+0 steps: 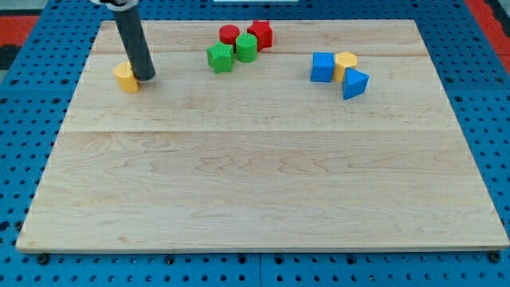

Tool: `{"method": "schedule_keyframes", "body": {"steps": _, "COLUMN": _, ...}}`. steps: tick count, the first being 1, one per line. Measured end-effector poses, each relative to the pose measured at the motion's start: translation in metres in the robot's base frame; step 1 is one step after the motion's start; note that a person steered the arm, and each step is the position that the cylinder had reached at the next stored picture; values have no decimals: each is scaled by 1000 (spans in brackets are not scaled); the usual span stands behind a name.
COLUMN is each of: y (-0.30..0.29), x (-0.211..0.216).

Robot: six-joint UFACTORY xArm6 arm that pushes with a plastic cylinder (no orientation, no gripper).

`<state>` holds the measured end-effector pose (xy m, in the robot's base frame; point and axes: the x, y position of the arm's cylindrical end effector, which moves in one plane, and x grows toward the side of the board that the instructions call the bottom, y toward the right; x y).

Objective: Move the yellow heart to the top left of the board

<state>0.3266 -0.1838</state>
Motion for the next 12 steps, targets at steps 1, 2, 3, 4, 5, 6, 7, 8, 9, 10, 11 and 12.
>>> {"method": "schedule_keyframes", "body": {"steps": 1, "y": 11, "x": 23}}
{"method": "schedule_keyframes", "body": {"steps": 2, "y": 8, "x": 61}}
{"method": "schedule_keyframes", "body": {"steps": 3, "y": -18, "x": 56}}
{"method": "schedule_keyframes", "body": {"steps": 4, "y": -42, "x": 26}}
{"method": "schedule_keyframes", "body": {"steps": 5, "y": -40, "x": 17}}
{"method": "schedule_keyframes", "body": {"steps": 6, "y": -35, "x": 4}}
{"method": "schedule_keyframes", "body": {"steps": 7, "y": -15, "x": -15}}
{"method": "schedule_keyframes", "body": {"steps": 8, "y": -38, "x": -59}}
{"method": "schedule_keyframes", "body": {"steps": 9, "y": -35, "x": -59}}
{"method": "schedule_keyframes", "body": {"steps": 10, "y": -36, "x": -19}}
{"method": "schedule_keyframes", "body": {"steps": 11, "y": -10, "x": -22}}
{"method": "schedule_keyframes", "body": {"steps": 12, "y": 17, "x": -43}}
